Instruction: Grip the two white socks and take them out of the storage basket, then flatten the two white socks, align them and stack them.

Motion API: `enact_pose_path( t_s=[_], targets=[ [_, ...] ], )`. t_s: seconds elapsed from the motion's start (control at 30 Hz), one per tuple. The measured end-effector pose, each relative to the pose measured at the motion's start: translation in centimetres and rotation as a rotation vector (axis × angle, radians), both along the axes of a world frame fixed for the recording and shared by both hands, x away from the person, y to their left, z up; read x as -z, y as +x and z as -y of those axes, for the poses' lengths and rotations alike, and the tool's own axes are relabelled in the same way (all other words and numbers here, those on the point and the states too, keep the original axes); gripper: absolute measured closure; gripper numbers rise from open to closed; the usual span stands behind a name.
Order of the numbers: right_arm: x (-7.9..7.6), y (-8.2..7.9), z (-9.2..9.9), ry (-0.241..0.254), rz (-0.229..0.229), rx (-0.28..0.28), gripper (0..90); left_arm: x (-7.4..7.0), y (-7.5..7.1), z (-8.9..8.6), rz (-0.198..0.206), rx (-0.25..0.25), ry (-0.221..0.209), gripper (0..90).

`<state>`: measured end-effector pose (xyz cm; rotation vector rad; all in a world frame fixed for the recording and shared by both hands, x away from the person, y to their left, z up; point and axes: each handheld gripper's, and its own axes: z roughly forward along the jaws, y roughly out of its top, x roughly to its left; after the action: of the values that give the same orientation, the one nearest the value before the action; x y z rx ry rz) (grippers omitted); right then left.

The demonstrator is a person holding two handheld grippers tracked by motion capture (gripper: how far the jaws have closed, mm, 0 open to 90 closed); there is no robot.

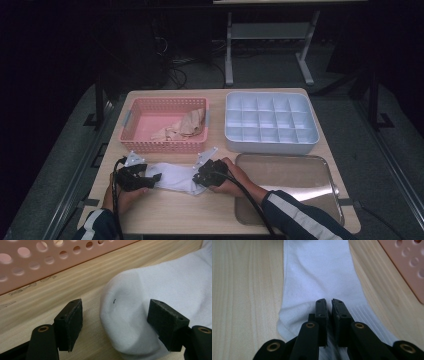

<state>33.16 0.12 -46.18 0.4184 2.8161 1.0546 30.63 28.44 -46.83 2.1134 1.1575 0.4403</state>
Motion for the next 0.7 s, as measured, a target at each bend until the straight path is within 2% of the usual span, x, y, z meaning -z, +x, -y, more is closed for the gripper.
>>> enact_pose_path(
  t_s=[0.23,0.37,0.43,0.47,0.53,0.6,0.7],
  targets=[
    [0.0,0.0,0.2,0.007,-0.023,0.006,82.5,0.0,0.0,0.0,0.002,-0.003,0.001,27.7],
    [-0.2,-0.3,0.2,0.007,-0.002,0.001,77.1,0.0,0.0,-0.1,-0.001,0.006,0.006,27.7],
    [-0.7,-0.4,0.4,0.036,0.025,-0.002,78.0,0.0,0.0,-0.1,-0.001,0.007,0.006,27.8],
    [-1.0,-0.5,0.4,0.05,0.029,0.017,78.8,0.0,0.0,-0.1,-0.001,0.008,0.008,27.8],
    [-1.1,-0.5,0.6,0.053,0.041,0.029,80.3,0.0,0.0,-0.1,-0.002,0.008,0.009,27.9],
    [-0.3,-0.2,0.5,0.009,0.034,0.035,80.6,0.0,0.0,-0.1,-0.002,0.008,0.007,28.1],
    [0.0,-0.1,0.5,0.014,0.006,0.043,80.7,0.0,0.0,-0.1,-0.002,-0.003,-0.008,30.0]
  ],
)
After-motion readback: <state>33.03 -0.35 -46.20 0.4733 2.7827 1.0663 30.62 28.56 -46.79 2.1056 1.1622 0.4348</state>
